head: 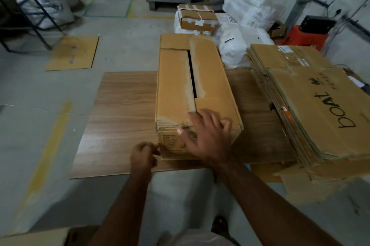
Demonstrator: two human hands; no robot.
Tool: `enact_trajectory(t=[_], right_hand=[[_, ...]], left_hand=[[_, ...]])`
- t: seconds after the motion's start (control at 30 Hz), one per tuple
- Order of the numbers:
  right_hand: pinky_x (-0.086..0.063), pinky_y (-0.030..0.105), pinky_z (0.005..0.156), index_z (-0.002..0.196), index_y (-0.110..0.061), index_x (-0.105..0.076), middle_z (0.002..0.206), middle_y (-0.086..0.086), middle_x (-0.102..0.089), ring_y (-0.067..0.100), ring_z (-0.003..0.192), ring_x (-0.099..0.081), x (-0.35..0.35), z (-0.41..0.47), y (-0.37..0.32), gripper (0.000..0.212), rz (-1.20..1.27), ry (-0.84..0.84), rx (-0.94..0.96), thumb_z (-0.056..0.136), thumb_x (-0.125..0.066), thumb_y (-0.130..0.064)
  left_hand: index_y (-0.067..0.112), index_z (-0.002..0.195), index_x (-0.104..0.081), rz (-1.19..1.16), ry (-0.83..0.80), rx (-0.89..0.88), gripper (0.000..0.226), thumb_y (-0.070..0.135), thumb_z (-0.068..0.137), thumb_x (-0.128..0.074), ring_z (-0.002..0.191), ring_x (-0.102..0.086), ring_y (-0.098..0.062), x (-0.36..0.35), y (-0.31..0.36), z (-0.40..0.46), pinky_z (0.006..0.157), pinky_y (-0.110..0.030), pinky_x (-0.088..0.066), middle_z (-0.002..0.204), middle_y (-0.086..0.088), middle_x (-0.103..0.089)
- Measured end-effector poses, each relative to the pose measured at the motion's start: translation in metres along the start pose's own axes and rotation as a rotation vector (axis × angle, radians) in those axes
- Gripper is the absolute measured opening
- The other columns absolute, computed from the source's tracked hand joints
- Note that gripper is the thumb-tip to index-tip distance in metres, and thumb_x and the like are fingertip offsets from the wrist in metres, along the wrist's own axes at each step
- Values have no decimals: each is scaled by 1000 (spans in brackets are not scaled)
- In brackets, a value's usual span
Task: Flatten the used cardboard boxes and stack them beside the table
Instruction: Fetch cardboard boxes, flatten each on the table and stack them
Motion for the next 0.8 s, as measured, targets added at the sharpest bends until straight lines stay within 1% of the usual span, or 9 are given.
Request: enact_trajectory(t=[0.1, 0.23, 0.33, 0.47, 0.53, 0.63, 0.7, 0.73, 0.8], right_hand=[[-34, 47, 101, 131, -29, -55, 135, -3, -56, 21, 123, -49, 17, 32, 13, 61, 167, 28, -130, 95, -31, -71], [-41, 47, 103, 135, -18, -53, 139, 6, -54, 27, 125, -49, 25, 89, 53, 57, 282, 27, -237, 98, -48, -60], [-45, 49, 103, 140, -9, -48, 143, 14, -50, 33, 128, -48, 21, 134, 83, 65, 326, -37, -313, 97, -56, -56], [-46, 48, 103, 149, -3, -38, 153, 18, -38, 35, 135, -43, 13, 183, 117, 79, 333, -151, -397, 94, -61, -56], [-48, 48, 102, 152, -2, -35, 157, 19, -34, 37, 136, -43, 2, 204, 132, 83, 376, -241, -455, 95, -60, -56], [-55, 41, 82, 135, -3, -53, 133, 17, -57, 31, 109, -61, -16, 225, 148, 67, 433, -351, -473, 97, -54, -59], [-46, 29, 61, 116, -7, -61, 110, 10, -65, 21, 81, -61, -23, 228, 149, 52, 458, -377, -449, 101, -52, -56], [-44, 28, 58, 112, -8, -60, 107, 9, -65, 18, 78, -60, -24, 226, 148, 48, 480, -376, -453, 102, -52, -54], [-52, 32, 67, 121, -5, -57, 118, 11, -63, 23, 91, -64, -24, 221, 143, 56, 541, -359, -473, 100, -52, -57]], left_hand=[[3, 97, -66, -83, 181, -80, 18, 11, 97, -50, 62, -54, -25, 24, 50, 22, 54, -31, -45, 93, -24, -69], [7, 109, -65, 56, 80, -251, 19, 20, 100, -53, 93, -63, -30, 2, 131, 46, 74, -39, -52, 107, -15, -69], [9, 111, -63, 242, 6, -351, 20, 23, 97, -59, 98, -61, -27, -38, 182, 55, 77, -38, -52, 107, -11, -65], [-1, 117, -58, 511, 38, -326, 40, 28, 93, -68, 100, -65, -36, -88, 219, 81, 85, -51, -59, 113, -22, -63], [-1, 122, -54, 561, 74, -249, 50, 33, 90, -71, 102, -64, -37, -104, 226, 94, 85, -52, -60, 118, -22, -59], [4, 133, -48, 363, 109, -118, 60, 39, 89, -71, 105, -58, -33, -117, 225, 108, 85, -48, -57, 123, -20, -55], [6, 128, -50, 266, 158, -102, 63, 45, 84, -73, 100, -57, -31, -123, 220, 113, 80, -44, -55, 125, -22, -56], [7, 124, -52, 260, 178, -119, 65, 48, 80, -75, 99, -57, -30, -126, 218, 114, 79, -43, -54, 125, -22, -58], [10, 127, -53, 283, 196, -168, 79, 58, 70, -78, 106, -58, -31, -132, 219, 111, 86, -44, -54, 126, -16, -58]])
Point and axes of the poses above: each hand's wrist, its own z-axis towards the middle knuckle, its own x-axis out of the back of the hand, y = z × x, the point moved 3 cm from there along z, towards the middle knuckle
